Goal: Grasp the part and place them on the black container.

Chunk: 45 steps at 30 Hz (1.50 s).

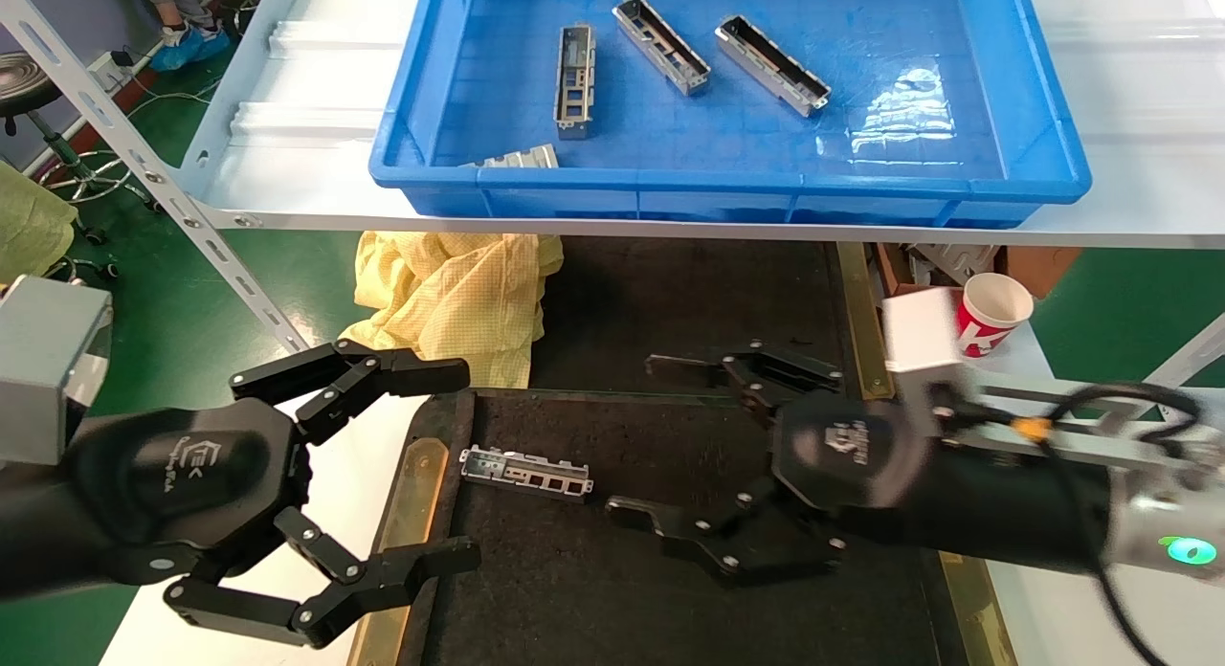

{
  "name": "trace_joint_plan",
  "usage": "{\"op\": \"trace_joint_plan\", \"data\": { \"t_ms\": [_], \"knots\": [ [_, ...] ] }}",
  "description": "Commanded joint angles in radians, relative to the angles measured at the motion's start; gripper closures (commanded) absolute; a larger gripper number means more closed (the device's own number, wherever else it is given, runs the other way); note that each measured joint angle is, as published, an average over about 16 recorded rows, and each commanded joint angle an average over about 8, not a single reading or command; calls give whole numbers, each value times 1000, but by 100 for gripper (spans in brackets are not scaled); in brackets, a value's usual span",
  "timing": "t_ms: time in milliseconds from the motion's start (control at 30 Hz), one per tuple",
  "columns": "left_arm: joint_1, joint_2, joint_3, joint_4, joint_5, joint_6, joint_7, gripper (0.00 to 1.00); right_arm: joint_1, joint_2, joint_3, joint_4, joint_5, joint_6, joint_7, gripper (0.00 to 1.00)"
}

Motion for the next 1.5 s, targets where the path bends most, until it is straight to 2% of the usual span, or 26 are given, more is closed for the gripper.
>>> {"op": "trace_joint_plan", "data": {
  "t_ms": [33,667,1500],
  "knots": [
    [0,0,0,0,0,0,0,0,-17,23,32,30,-1,-12,16,0],
    [0,0,0,0,0,0,0,0,-166,224,310,285,-8,-112,147,0],
    [0,0,0,0,0,0,0,0,-160,216,299,275,-8,-107,143,0]
  ]
}}
